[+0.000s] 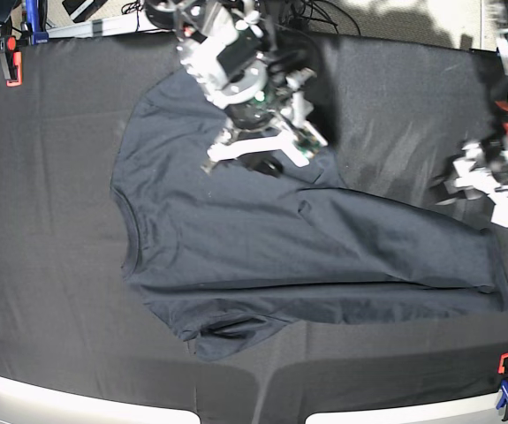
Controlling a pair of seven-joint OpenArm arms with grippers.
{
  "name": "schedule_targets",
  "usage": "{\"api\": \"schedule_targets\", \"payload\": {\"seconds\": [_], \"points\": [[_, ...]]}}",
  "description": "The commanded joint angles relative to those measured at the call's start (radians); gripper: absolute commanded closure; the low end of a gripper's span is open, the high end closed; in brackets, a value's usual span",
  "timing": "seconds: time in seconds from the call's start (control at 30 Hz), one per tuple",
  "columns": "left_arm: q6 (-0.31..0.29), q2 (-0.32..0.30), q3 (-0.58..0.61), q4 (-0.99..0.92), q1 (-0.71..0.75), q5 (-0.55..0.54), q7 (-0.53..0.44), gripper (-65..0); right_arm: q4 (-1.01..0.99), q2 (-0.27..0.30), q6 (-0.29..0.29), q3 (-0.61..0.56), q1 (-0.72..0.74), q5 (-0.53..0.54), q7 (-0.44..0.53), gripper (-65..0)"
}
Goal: Layout the t-shirt on the table in an organized manner, then fold the t-shirt properly
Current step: 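Grasp the shirt's collar with the right gripper and lift it, then grasp the bunched sleeve fabric with the left gripper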
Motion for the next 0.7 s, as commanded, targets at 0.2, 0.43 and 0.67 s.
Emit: {"api": "schedule_targets", "payload": {"seconds": [0.2,0.43,0.67], "points": [[-0.006,0.076,-0.003,0.018,-0.019,-0.009,0.006,-20.0,0.018,-0.003,-0.007,0.057,0.006,-0.017,0.019,-26.2],[-0.006,0.169,-0.003,0.018,-0.019,-0.009,0.006,-20.0,0.018,0.001,-0.007,0.163,0.006,0.041,0.018,-26.2],[-0.006,0.232,-0.003,0.018,-0.06,-0.008,-0.078,-20.0,0.018,0.015,-0.007,0.238,0.006,0.069,0.014,-26.2]]}}
